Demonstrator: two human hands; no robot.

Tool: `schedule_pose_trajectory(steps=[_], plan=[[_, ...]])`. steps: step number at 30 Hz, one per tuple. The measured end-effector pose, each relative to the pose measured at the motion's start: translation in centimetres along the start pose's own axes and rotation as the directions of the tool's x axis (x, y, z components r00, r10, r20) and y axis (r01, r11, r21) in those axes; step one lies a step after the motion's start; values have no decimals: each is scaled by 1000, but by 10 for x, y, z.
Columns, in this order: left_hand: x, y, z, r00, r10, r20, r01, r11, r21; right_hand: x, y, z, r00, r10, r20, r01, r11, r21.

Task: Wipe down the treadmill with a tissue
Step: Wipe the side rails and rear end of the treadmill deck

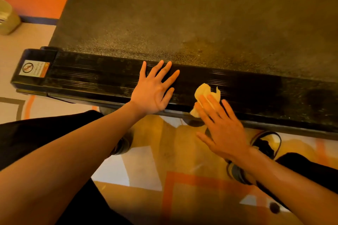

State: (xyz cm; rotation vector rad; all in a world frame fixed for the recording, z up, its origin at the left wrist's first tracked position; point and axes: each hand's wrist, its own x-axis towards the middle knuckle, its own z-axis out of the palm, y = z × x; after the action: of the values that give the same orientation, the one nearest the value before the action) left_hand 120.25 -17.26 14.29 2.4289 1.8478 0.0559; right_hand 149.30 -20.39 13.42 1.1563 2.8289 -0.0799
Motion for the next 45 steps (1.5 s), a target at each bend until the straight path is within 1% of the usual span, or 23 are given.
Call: schedule_pose_trajectory(steps=[2, 4, 6, 8, 10, 13, 15, 18, 20, 22, 25, 27, 31, 33, 35, 37, 39, 42, 44, 45], plan=[[0, 0, 1, 1000, 10, -9, -10, 1000, 7, -38, 51, -2, 998, 10, 65, -5, 997, -74], [0, 0, 2, 1000, 11, -19, -11, 1000, 6, -74, 97, -5, 989, 63, 136, -45, 990, -130], [-1, 0, 2, 1000, 3, -13, -3, 1000, 3, -92, 115, -8, 975, 123, 187, -96, 984, -148], [-1, 1, 2, 1000, -1, -9, 1, 1000, 13, -84, 93, -7, 973, 172, 157, -155, 982, -112], [-1, 2, 0, 1000, 2, 3, -2, 1000, 11, -53, 44, 1, 980, 178, 88, -172, 983, -66], [-1, 1, -1, 1000, -5, 12, 4, 1000, 23, 6, -28, 5, 994, 112, 9, -112, 992, 52], [-1, 1, -2, 1000, -16, 18, 16, 1000, 15, 22, -37, 0, 997, 70, 8, -71, 995, 66], [-1, 4, -3, 1000, -8, 18, 8, 1000, 13, -15, 12, 0, 999, 46, 5, -46, 999, 14], [-1, 3, -4, 1000, -5, 16, 4, 1000, 10, -58, 60, -1, 995, 92, 30, -90, 995, -46], [0, 3, -4, 1000, -8, 11, 8, 1000, 17, -93, 104, -4, 985, 147, 93, -138, 986, -98], [0, 5, -4, 1000, -11, 10, 11, 1000, 23, -115, 133, -4, 971, 181, 154, -158, 976, -153], [0, 6, -5, 1000, -13, 16, 13, 1000, 27, -105, 120, 2, 980, 157, 120, -138, 978, -154], [-1, 6, -6, 999, -24, 25, 23, 999, 32, -40, 41, 15, 1000, 22, 20, -20, 996, -86], [-1, 7, -7, 999, -32, 33, 30, 999, 44, -13, 16, 15, 999, -28, -16, 27, 997, -69], [0, 7, -7, 999, -36, 35, 34, 998, 47, -8, 23, 13, 997, -82, -4, 81, 995, -62], [-1, 7, -6, 999, -29, 30, 28, 999, 43, -30, 59, 9, 992, -125, 33, 127, 987, -101], [-1, 6, -5, 1000, -20, 21, 20, 999, 44, -67, 104, 3, 992, -90, 85, 102, 983, -155], [-1, 5, -3, 1000, -21, 5, 20, 999, 41, -129, 164, -5, 988, 49, 143, -22, 982, -185], [-1, 6, -3, 1000, -22, -1, 22, 999, 37, -146, 176, -11, 973, 147, 179, -117, 979, -170], [0, 6, -3, 1000, -22, -3, 22, 999, 33, -142, 168, -11, 967, 187, 175, -161, 976, -148]])
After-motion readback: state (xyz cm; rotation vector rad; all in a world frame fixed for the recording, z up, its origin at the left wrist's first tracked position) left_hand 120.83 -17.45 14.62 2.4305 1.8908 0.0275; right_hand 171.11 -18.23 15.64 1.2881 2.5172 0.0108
